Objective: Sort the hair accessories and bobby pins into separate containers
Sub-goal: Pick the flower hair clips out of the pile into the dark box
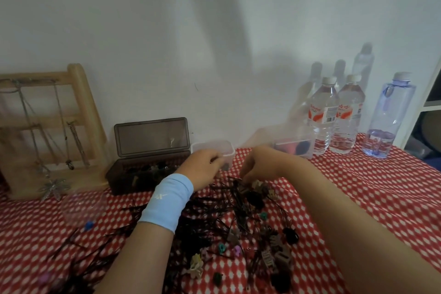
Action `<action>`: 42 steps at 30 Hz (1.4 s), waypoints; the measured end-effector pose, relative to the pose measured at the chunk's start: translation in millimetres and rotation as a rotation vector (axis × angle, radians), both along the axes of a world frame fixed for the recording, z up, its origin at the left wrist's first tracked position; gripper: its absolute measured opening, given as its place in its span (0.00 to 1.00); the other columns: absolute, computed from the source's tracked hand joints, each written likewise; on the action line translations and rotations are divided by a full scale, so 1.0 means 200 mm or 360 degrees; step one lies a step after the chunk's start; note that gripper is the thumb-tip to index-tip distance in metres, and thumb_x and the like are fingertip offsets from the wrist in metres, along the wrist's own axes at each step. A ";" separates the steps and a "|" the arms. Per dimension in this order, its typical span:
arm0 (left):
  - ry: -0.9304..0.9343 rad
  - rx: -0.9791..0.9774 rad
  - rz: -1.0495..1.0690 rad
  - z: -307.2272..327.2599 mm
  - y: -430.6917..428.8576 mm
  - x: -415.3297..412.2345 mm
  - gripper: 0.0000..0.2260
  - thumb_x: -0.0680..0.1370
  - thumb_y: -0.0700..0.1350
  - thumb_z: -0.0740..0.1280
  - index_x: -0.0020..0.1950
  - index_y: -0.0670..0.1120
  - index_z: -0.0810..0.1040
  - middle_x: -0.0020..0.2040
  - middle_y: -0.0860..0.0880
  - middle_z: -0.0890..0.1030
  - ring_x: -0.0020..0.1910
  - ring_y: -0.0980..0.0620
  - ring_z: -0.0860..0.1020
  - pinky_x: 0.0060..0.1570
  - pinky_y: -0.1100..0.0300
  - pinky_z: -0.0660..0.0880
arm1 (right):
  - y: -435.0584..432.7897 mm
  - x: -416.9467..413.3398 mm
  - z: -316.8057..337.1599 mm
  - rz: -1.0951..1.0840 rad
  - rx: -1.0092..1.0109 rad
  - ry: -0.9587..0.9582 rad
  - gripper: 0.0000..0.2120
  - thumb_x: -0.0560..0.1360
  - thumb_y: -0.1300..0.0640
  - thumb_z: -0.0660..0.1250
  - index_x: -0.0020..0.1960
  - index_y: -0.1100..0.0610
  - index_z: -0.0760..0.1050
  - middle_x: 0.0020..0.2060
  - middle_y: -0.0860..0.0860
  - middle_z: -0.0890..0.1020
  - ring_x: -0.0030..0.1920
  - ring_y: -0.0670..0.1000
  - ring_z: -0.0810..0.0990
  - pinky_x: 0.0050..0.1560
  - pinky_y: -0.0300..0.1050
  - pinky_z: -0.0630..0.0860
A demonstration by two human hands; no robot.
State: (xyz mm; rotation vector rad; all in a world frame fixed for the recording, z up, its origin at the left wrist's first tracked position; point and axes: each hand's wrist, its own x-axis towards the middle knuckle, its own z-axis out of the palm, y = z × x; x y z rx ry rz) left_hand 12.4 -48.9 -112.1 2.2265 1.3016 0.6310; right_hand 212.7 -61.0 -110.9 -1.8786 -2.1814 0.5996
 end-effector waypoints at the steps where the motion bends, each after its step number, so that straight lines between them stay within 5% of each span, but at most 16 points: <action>1: -0.0026 -0.0028 -0.0023 -0.01 0.00 0.00 0.09 0.82 0.49 0.62 0.45 0.50 0.78 0.39 0.50 0.84 0.37 0.51 0.81 0.41 0.58 0.75 | 0.00 0.00 0.00 -0.0007 0.0018 -0.0004 0.04 0.75 0.53 0.75 0.49 0.49 0.86 0.45 0.43 0.86 0.47 0.44 0.83 0.59 0.46 0.80; 4: -0.0149 -0.0180 -0.0083 -0.02 0.01 0.00 0.02 0.79 0.46 0.67 0.47 0.48 0.77 0.39 0.49 0.86 0.37 0.46 0.84 0.42 0.53 0.80 | 0.01 0.01 0.01 0.0028 0.0027 -0.0023 0.04 0.75 0.53 0.74 0.49 0.48 0.86 0.43 0.42 0.86 0.46 0.42 0.83 0.57 0.45 0.80; 8: -0.0037 -0.0108 -0.0134 -0.03 0.00 0.03 0.06 0.76 0.42 0.69 0.51 0.51 0.80 0.43 0.54 0.80 0.35 0.58 0.78 0.41 0.62 0.77 | 0.02 0.00 0.01 0.0128 -0.0121 -0.0124 0.10 0.76 0.53 0.72 0.56 0.45 0.85 0.47 0.40 0.84 0.50 0.43 0.81 0.61 0.44 0.76; 12: 0.0090 -0.0120 -0.0228 -0.01 -0.03 0.07 0.09 0.77 0.42 0.67 0.50 0.53 0.85 0.37 0.58 0.80 0.29 0.64 0.76 0.38 0.67 0.74 | 0.02 0.03 0.02 0.0112 -0.0068 -0.0107 0.07 0.76 0.54 0.73 0.52 0.47 0.86 0.45 0.41 0.85 0.48 0.44 0.82 0.58 0.44 0.78; 17: 0.0343 -0.0126 -0.0416 -0.03 -0.08 0.13 0.09 0.76 0.45 0.71 0.56 0.53 0.85 0.54 0.55 0.84 0.52 0.57 0.80 0.56 0.65 0.72 | 0.04 0.09 0.01 -0.0027 0.0071 0.0125 0.07 0.74 0.58 0.75 0.49 0.48 0.85 0.46 0.44 0.86 0.47 0.44 0.83 0.54 0.42 0.81; 21: 0.0450 -0.0049 -0.0375 -0.03 -0.08 0.13 0.11 0.76 0.44 0.72 0.58 0.51 0.84 0.57 0.54 0.83 0.52 0.56 0.78 0.55 0.65 0.71 | 0.04 0.09 0.02 0.0046 -0.0079 0.0080 0.11 0.74 0.55 0.75 0.54 0.45 0.81 0.51 0.42 0.83 0.51 0.45 0.82 0.57 0.45 0.81; 27: 0.0335 -0.0011 -0.0248 0.00 -0.05 0.07 0.08 0.78 0.47 0.69 0.56 0.53 0.84 0.58 0.55 0.82 0.56 0.55 0.78 0.60 0.61 0.71 | 0.01 0.09 0.06 0.0090 -0.0110 0.0020 0.19 0.72 0.60 0.76 0.61 0.47 0.81 0.46 0.41 0.83 0.48 0.43 0.82 0.57 0.44 0.79; 42: 0.0062 0.0081 -0.0081 0.09 -0.04 -0.05 0.05 0.77 0.47 0.70 0.51 0.54 0.84 0.54 0.57 0.81 0.51 0.58 0.76 0.53 0.65 0.67 | -0.03 -0.03 0.10 0.0200 -0.0100 -0.0232 0.07 0.73 0.58 0.76 0.47 0.47 0.87 0.42 0.40 0.86 0.45 0.43 0.85 0.56 0.41 0.79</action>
